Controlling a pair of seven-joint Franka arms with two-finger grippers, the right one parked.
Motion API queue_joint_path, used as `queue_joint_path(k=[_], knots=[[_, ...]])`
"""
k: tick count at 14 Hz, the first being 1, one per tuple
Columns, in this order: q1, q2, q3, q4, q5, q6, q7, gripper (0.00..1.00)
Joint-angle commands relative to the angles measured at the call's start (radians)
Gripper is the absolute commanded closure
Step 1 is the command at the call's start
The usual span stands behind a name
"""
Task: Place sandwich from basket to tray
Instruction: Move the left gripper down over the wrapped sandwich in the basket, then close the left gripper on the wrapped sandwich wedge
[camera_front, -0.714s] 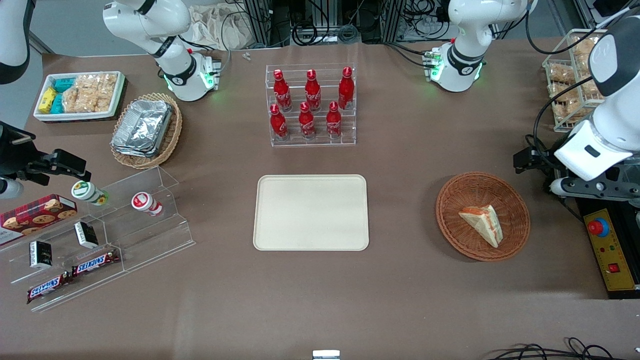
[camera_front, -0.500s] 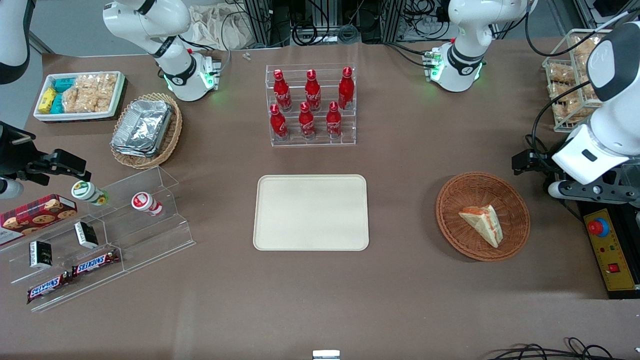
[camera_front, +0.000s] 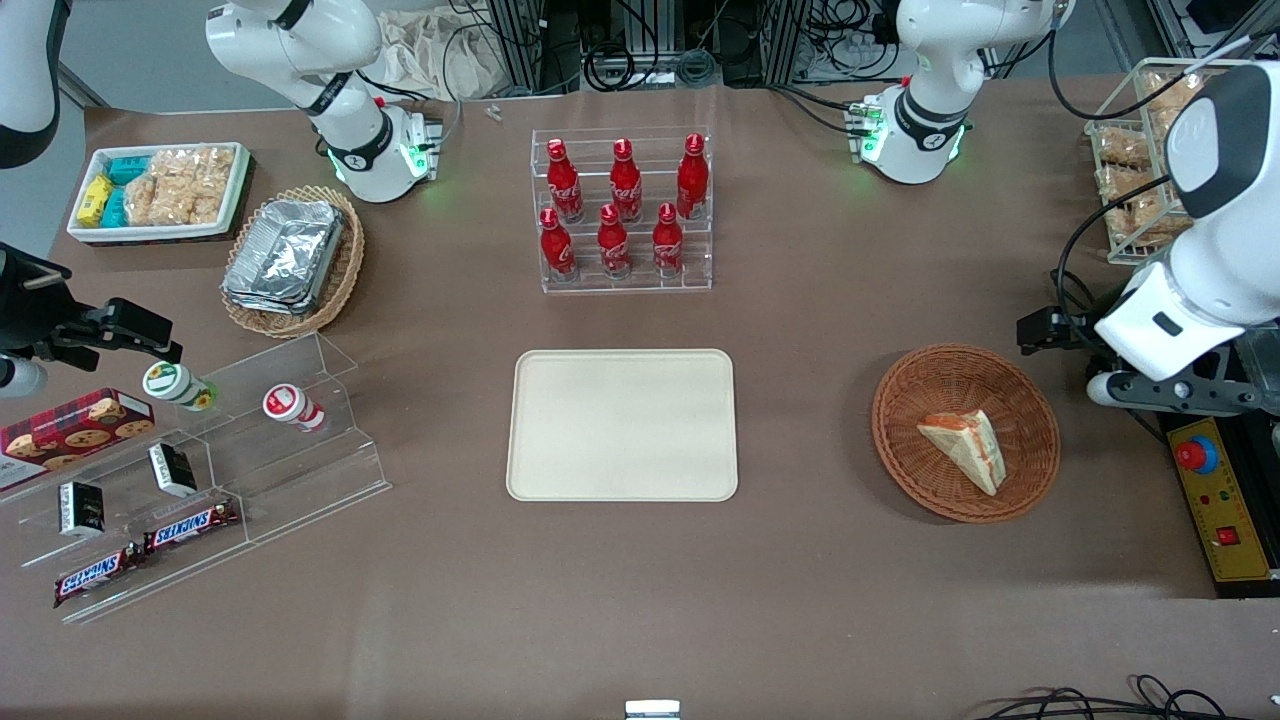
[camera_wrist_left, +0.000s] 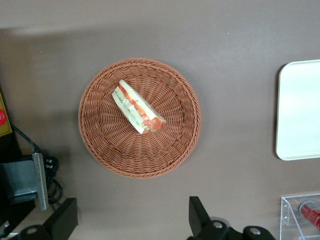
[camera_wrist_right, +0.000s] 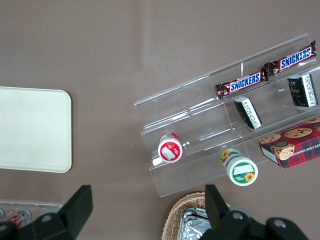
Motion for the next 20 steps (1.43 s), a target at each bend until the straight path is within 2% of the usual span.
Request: queue_joint_path(k=[1, 4, 6, 9, 13, 16, 20], knots=[[-0.005, 0.025, 0.004, -0.01, 0.02, 0.03, -0.11, 0.0], [0.001, 0.025, 0.01, -0.117, 0.017, 0.162, -0.156, 0.0], [0.032, 0.039, 0.01, -0.168, 0.017, 0.218, -0.254, 0.0], [0.033, 0.097, 0.01, -0.195, 0.023, 0.306, -0.349, 0.0], [0.029, 0.139, 0.01, -0.214, 0.038, 0.371, -0.619, 0.0], [0.027, 0.151, 0.01, -0.275, 0.04, 0.468, -0.715, 0.0], [0.029, 0.179, 0.01, -0.288, 0.041, 0.524, -0.816, 0.0]])
